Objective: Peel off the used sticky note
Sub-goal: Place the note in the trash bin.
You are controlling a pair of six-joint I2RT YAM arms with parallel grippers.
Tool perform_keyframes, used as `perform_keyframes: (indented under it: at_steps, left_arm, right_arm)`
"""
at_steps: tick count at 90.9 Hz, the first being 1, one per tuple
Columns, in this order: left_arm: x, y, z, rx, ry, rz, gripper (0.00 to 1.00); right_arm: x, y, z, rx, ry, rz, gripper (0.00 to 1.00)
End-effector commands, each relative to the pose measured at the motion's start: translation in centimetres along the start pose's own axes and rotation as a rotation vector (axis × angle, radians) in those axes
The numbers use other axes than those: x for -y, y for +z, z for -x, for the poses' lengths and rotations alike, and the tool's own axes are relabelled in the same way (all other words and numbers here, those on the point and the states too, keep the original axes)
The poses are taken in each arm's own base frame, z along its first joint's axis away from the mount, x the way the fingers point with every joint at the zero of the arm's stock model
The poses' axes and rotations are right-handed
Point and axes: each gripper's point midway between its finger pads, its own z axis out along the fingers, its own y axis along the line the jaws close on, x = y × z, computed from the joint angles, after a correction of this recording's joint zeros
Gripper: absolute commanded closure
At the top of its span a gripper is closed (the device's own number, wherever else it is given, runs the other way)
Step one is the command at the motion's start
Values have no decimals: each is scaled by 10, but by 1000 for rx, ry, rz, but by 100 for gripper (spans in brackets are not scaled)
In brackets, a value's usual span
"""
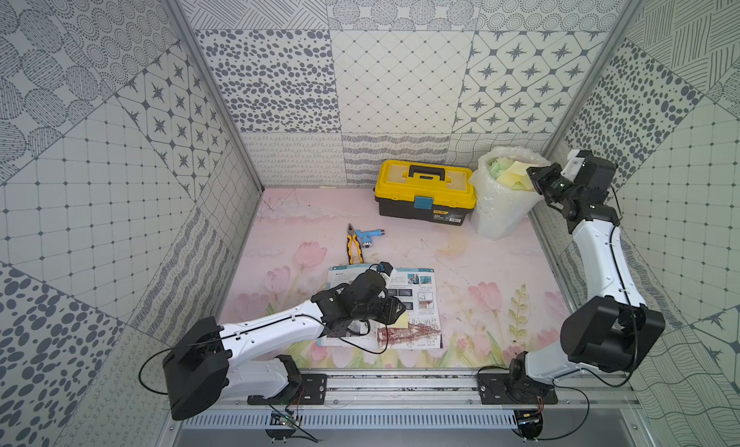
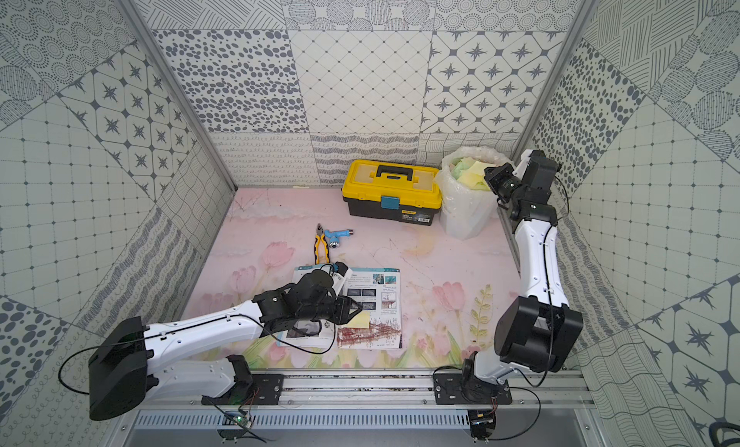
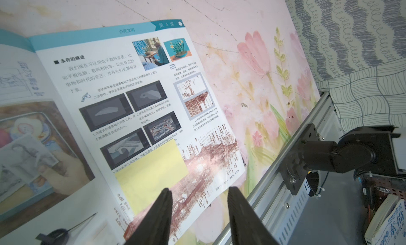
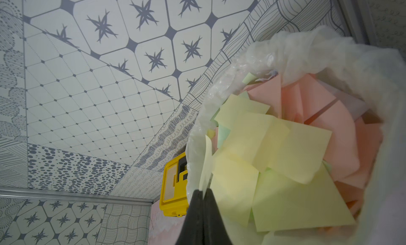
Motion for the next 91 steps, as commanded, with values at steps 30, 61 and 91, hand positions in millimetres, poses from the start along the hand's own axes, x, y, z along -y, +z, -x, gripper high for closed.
perform_keyframes:
  at_steps: [30,61,91]
  left_arm:
    - [-12,-8,1,27,-13,55,48]
    - [-12,-10,3,31,-6,57,46]
    - [-22,-7,-1,29,-35,88,45]
  right_arm:
    - [-1,10,21,-20,-69,-70,56]
    - [-1,-30,41,69,-151,-180,39]
    - [-19,-41,2,-23,-134,-75,38]
